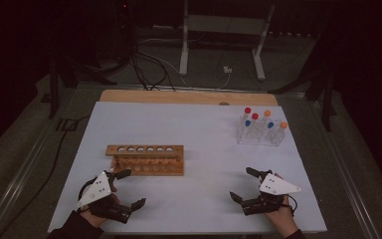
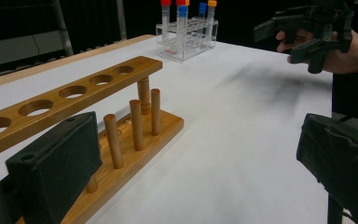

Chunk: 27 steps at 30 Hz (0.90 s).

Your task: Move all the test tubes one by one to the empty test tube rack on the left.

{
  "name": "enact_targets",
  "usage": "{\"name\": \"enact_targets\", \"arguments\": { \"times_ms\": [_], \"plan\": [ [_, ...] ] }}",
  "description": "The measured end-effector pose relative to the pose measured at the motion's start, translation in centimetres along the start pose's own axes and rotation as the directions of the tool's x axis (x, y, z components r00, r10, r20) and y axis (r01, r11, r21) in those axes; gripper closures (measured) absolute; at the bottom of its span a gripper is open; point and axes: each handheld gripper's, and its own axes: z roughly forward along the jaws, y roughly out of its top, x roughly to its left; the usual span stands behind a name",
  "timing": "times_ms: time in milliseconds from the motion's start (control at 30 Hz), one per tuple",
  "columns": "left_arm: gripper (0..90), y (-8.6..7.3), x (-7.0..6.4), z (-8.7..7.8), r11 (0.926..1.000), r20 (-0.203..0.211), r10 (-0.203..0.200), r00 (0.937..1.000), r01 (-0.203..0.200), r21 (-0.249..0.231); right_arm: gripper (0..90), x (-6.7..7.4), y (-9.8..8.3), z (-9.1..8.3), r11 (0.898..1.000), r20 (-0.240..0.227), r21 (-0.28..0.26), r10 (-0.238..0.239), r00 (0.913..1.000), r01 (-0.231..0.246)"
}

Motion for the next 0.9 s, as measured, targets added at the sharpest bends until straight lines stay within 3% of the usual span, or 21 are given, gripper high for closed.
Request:
{"name": "enact_targets", "arguments": {
  "times_ms": [67, 200, 267, 467, 667, 900],
  "plan": [
    [0.4, 0.0, 0.0, 0.0, 1.0000, 0.001, -0.001, 1.0000, 0.001, -0.002, 4.7, 0.1, 0.1, -0.1, 1.000, 0.001, 0.009, -0.005, 1.0000, 0.005],
    [0.4, 0.0, -0.1, 0.0, 1.0000, 0.001, 0.003, 1.0000, -0.003, 0.002, 1.6, 0.1, 0.2, 0.1, 0.996, -0.056, 0.071, 0.062, 0.9965, -0.058],
    [0.4, 0.0, 0.0, 0.0, 1.0000, 0.004, 0.001, 1.0000, -0.001, 0.001, 0.0, 0.3, 0.4, 0.2, 0.993, -0.059, 0.101, 0.066, 0.9960, -0.060],
    [0.4, 0.1, 0.0, 0.0, 1.0000, 0.007, -0.001, 1.0000, 0.001, -0.004, 0.0, 0.7, 1.0, 0.4, 0.987, -0.109, 0.133, 0.103, 0.9886, -0.088],
    [0.5, 0.1, -0.1, 0.0, 1.0000, 0.008, 0.001, 1.0000, -0.001, -0.002, 0.0, 1.0, 1.5, 0.4, 0.987, -0.108, 0.137, 0.102, 0.9888, -0.087],
    [0.5, 0.0, -0.1, 0.0, 1.0000, 0.007, 0.005, 1.0000, -0.005, 0.003, 0.0, 1.2, 2.9, 0.0, 0.991, -0.104, 0.097, 0.106, 0.9889, -0.096]
  ]
}}
